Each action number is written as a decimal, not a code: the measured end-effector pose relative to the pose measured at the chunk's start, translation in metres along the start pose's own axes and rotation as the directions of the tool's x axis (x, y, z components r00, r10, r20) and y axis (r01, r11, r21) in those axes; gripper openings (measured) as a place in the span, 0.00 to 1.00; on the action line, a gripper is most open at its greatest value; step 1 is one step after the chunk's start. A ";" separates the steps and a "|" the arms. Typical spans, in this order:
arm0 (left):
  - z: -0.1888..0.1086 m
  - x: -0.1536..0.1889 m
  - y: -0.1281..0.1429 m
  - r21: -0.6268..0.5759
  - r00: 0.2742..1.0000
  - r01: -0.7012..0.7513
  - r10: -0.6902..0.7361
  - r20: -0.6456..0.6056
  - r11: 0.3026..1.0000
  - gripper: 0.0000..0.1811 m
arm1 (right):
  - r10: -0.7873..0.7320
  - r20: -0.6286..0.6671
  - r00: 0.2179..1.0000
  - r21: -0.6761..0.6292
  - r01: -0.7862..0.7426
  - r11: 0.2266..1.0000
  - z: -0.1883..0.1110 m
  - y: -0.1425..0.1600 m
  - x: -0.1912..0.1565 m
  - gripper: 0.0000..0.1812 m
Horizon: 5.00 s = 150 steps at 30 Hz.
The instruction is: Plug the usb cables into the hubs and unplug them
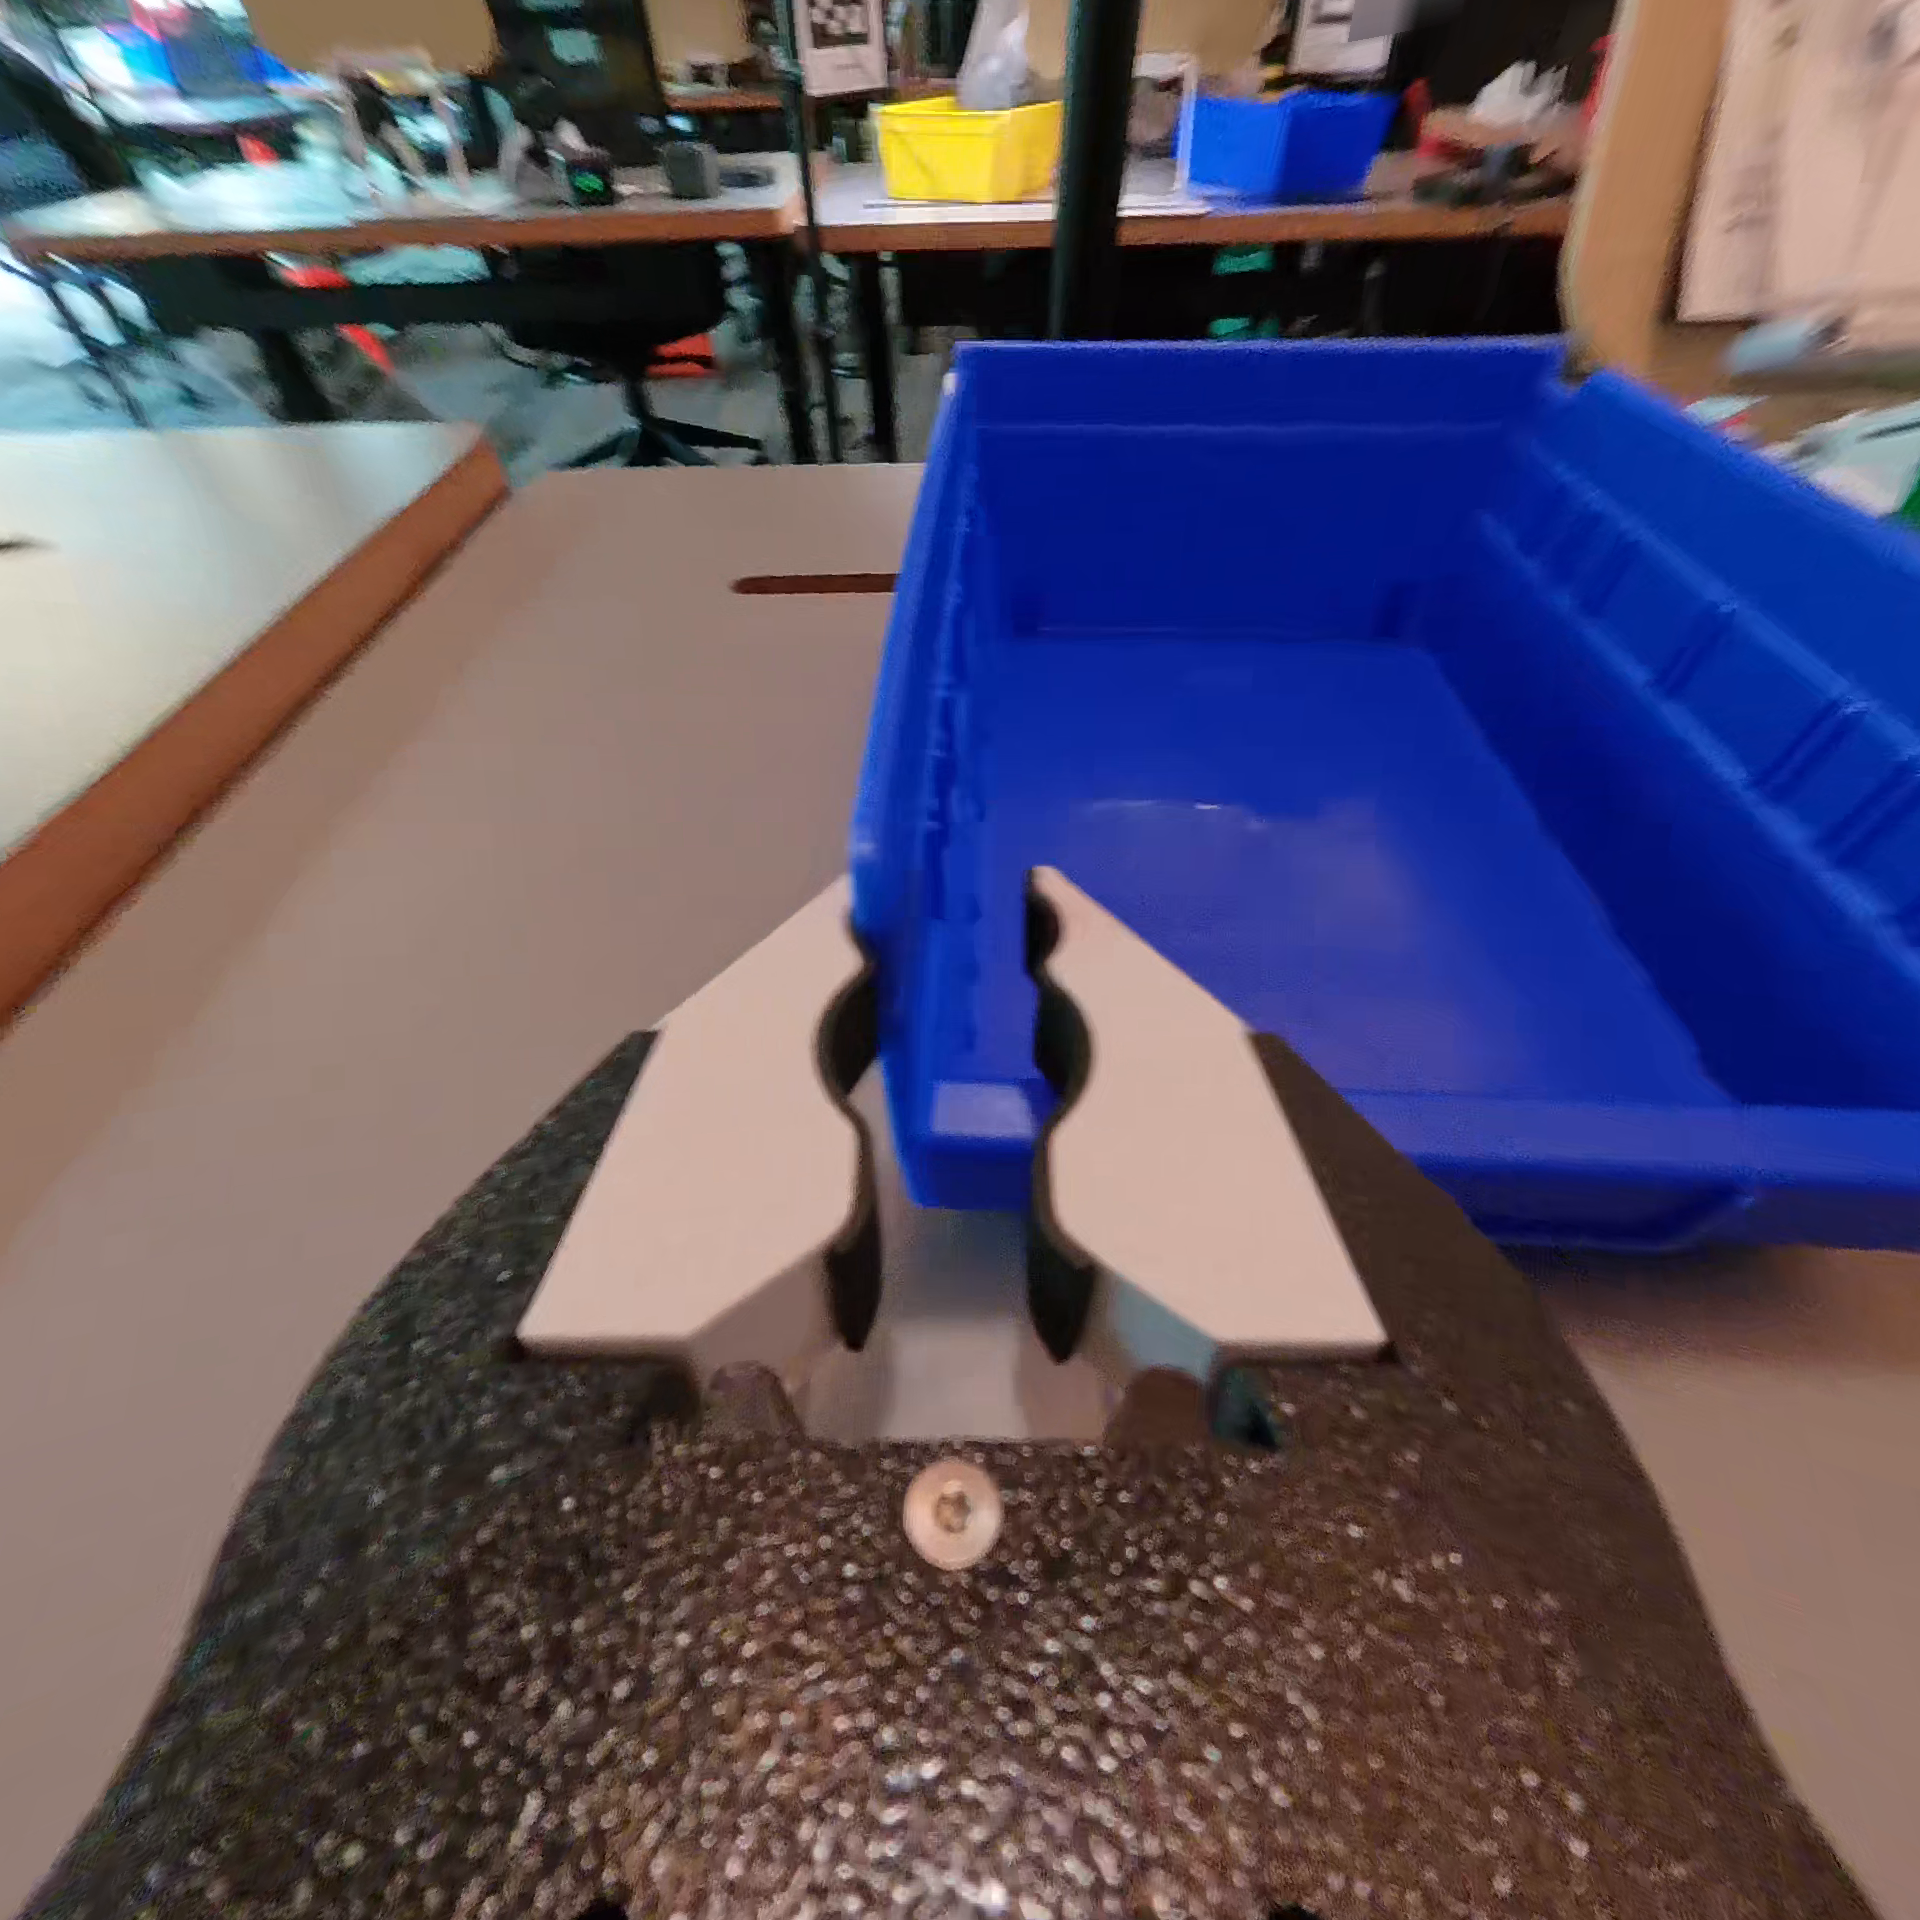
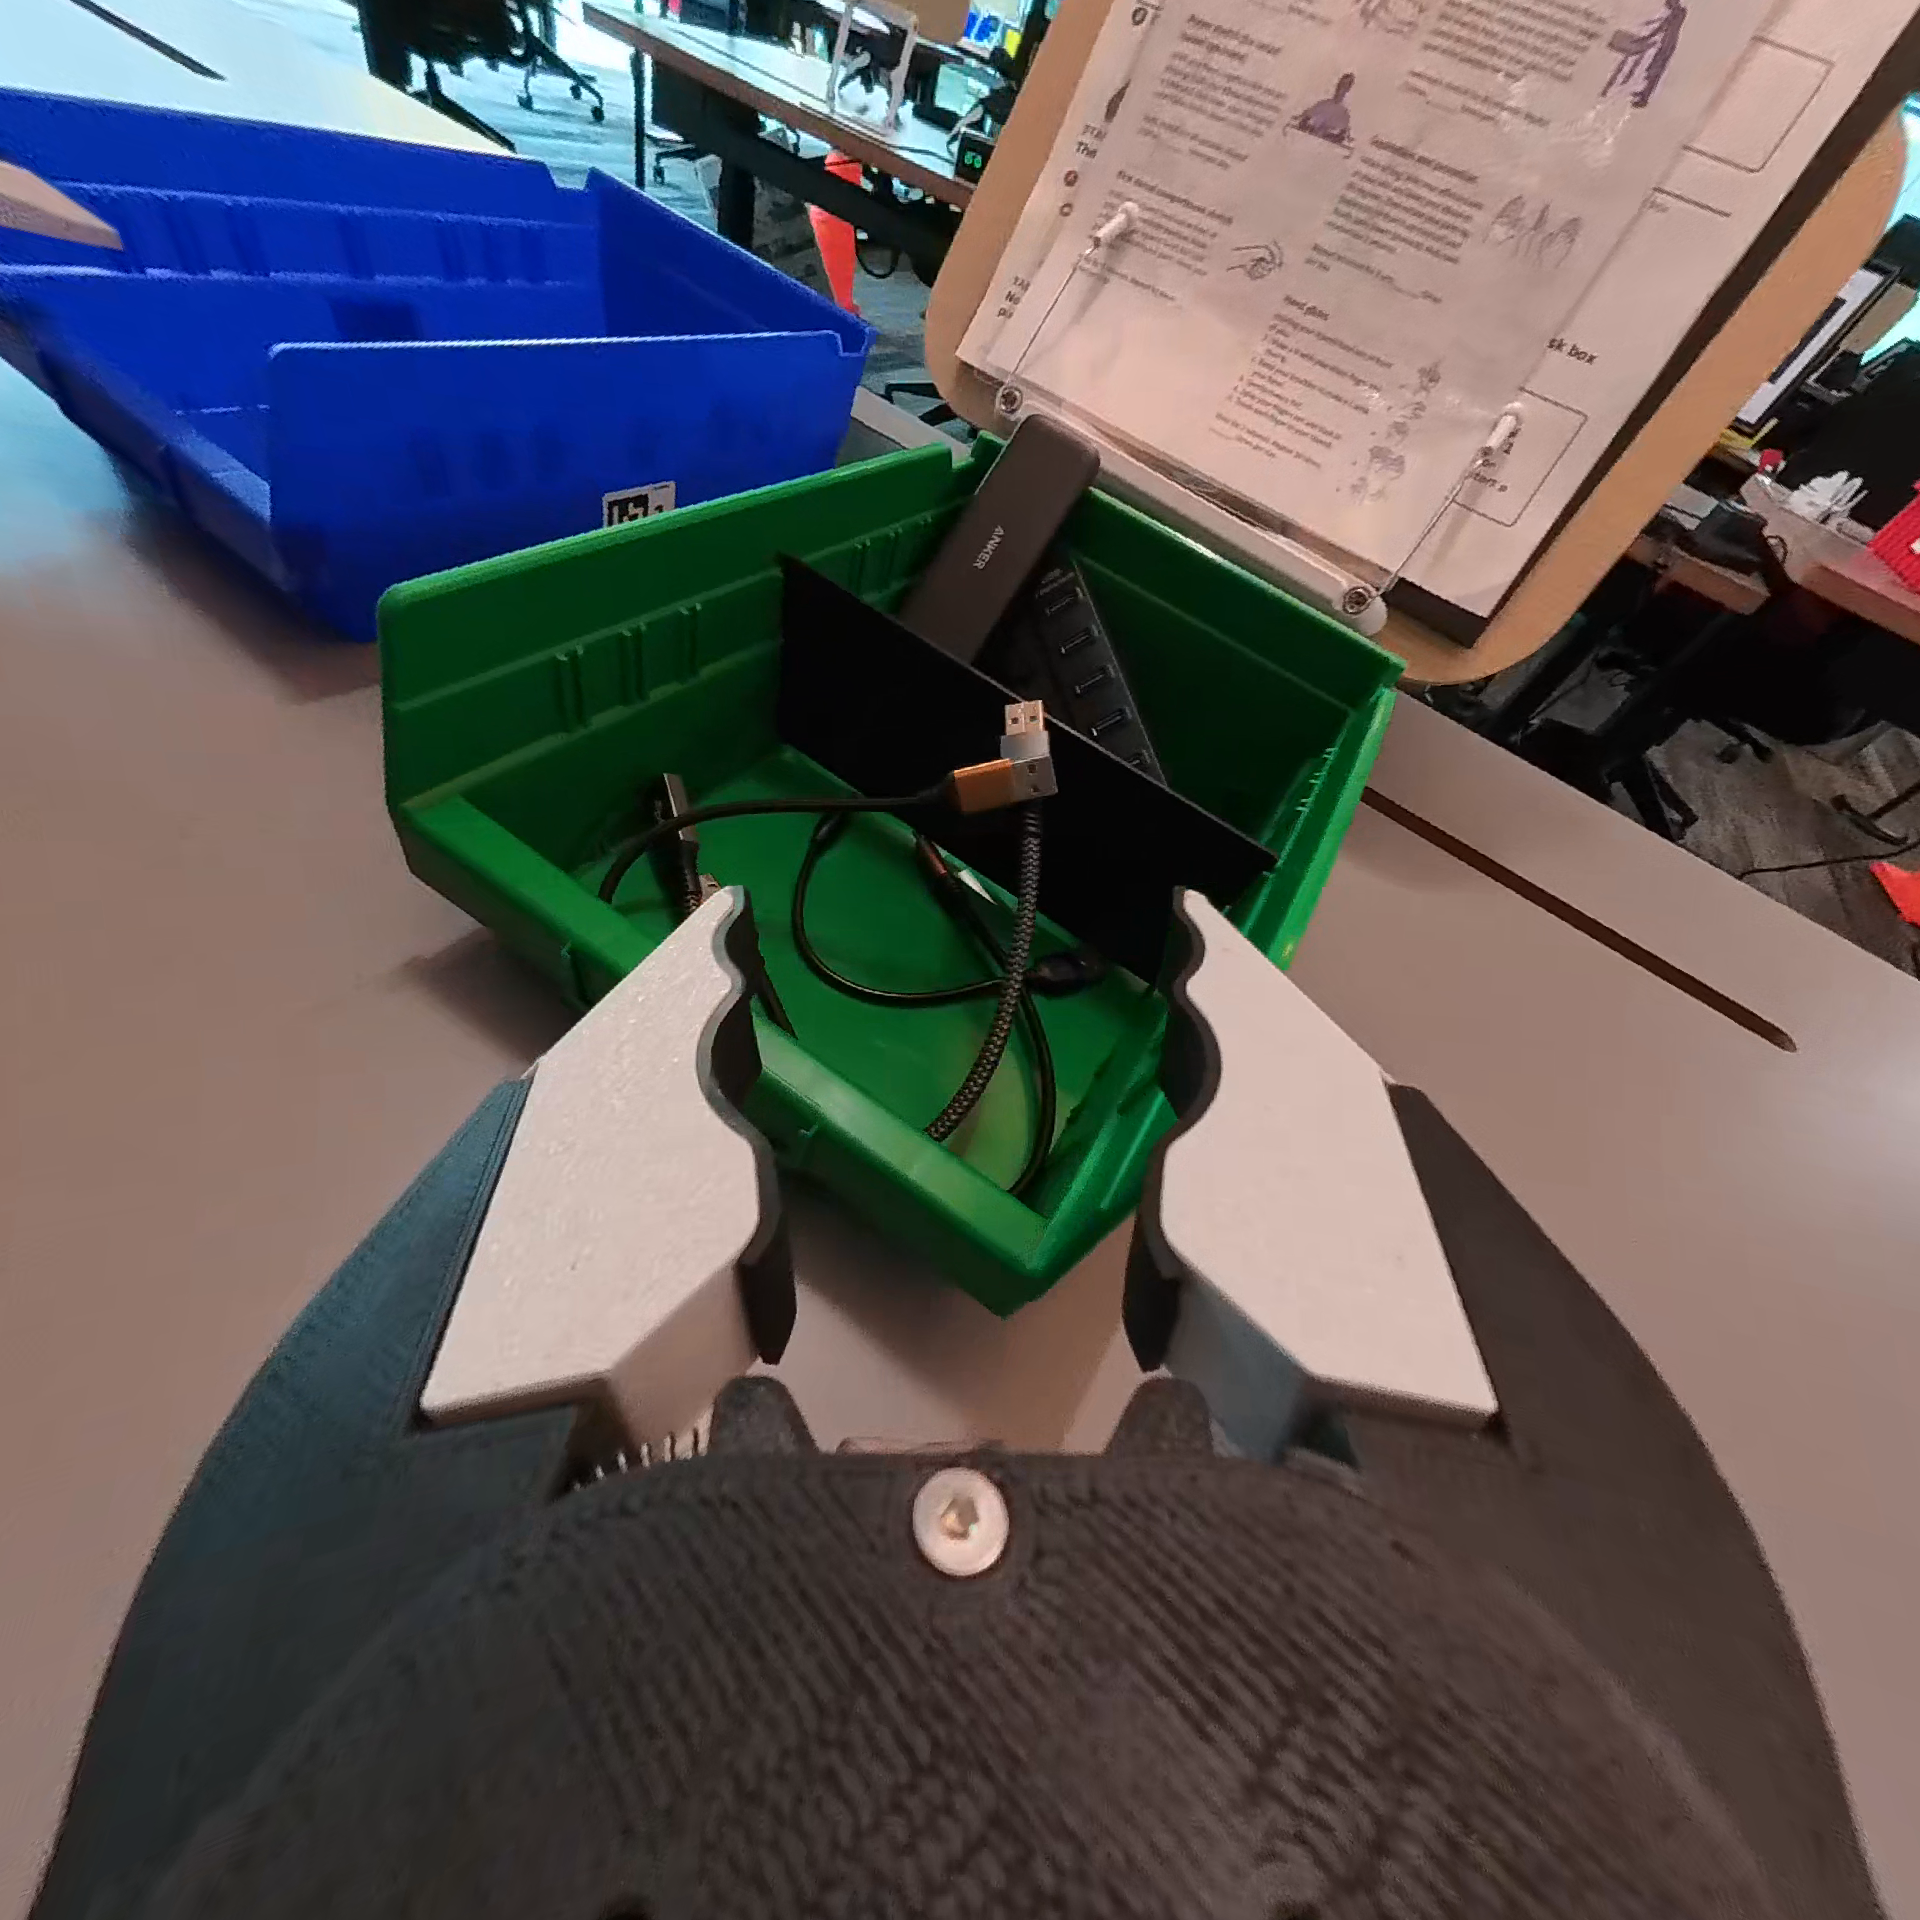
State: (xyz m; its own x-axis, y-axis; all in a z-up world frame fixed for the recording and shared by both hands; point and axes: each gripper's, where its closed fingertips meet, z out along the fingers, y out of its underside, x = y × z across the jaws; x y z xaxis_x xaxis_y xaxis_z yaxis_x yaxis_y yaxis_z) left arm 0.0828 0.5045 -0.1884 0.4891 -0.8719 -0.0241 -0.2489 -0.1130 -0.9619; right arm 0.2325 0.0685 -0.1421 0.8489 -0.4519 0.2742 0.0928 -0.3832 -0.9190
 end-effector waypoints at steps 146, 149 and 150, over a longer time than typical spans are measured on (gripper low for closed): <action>-0.011 0.016 -0.016 -0.315 0.952 -0.303 0.304 -0.047 0.900 0.07 | 0.217 -0.708 0.672 0.028 -0.281 0.959 -0.101 0.152 0.312 0.06; -0.021 0.024 -0.044 -0.277 0.938 -0.348 0.333 -0.102 0.896 0.12 | 0.165 -0.747 0.644 0.001 -0.247 0.969 -0.109 0.152 0.317 0.21; -0.025 0.029 -0.054 -0.265 0.934 -0.356 0.331 -0.134 0.896 0.14 | 0.166 -0.751 0.639 0.009 -0.241 0.970 -0.110 0.148 0.317 0.27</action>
State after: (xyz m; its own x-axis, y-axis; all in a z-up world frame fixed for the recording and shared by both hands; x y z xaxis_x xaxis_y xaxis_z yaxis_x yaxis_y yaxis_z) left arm 0.0895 0.4733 -0.1305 0.2622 -0.9157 -0.3046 -0.6190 0.0825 -0.7810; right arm 0.4575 -0.2203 -0.1602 0.1670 -0.9574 0.2354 -0.1099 -0.2554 -0.9606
